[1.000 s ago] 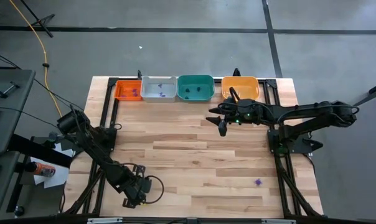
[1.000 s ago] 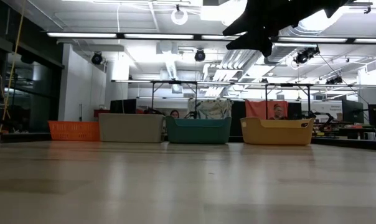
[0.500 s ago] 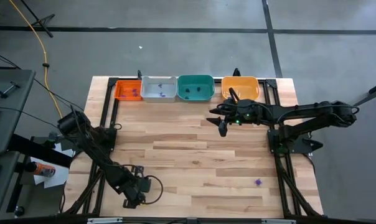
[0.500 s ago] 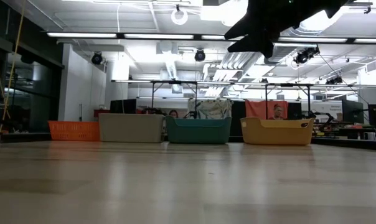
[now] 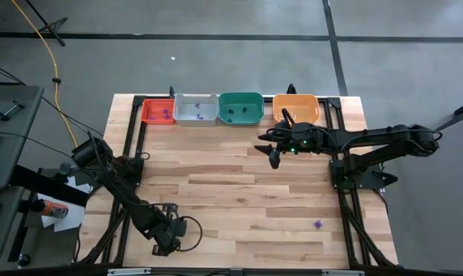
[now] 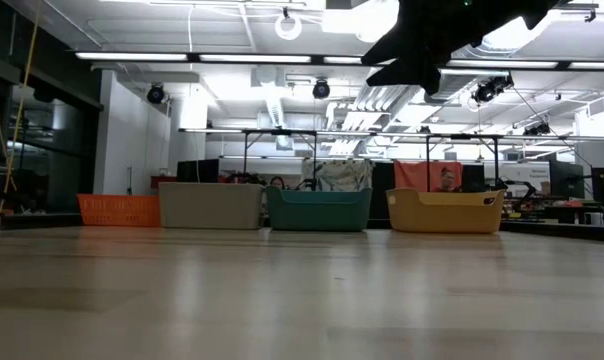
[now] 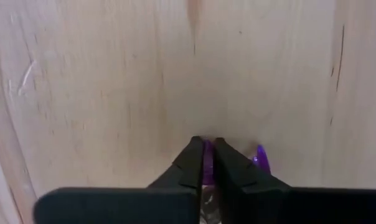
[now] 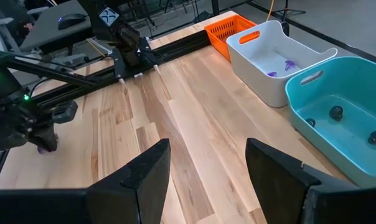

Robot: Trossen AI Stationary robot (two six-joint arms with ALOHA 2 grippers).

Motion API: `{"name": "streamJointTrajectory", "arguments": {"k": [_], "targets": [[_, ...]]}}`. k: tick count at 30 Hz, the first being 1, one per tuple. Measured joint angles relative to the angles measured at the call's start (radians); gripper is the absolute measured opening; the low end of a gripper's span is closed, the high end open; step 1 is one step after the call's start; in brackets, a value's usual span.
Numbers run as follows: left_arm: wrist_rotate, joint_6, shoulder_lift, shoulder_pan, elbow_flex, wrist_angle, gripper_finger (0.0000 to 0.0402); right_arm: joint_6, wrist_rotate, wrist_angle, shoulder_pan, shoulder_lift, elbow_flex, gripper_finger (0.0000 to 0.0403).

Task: Sort Halloween decoration
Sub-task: Put the violet witch hat into the gray bin

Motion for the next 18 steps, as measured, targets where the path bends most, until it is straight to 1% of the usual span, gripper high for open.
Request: {"name": "streamJointTrajectory", "arguments": {"k": [5,10,15,18], "targets": [[0.008,0.04,0.0,0.028,0.0,-0.01,0.0009,0.024,0.0,0.0,0.0,0.0,0.0,0.0204],[0.013,0.138,-0.01,0.089,-0.003,-0.039,0.0003,0.071,0.001,-0.001,0.0,0.0,0.0,0.0204],[-0.08,0.226,-0.027,0.174,-0.007,-0.093,0.0001,0.07,0.001,-0.001,0.0,0.0,0.0,0.0204],[-0.119,0.291,-0.042,0.233,-0.008,-0.093,0.0,0.07,0.001,0.0,0.0,0.0,0.0,0.0204]]}}
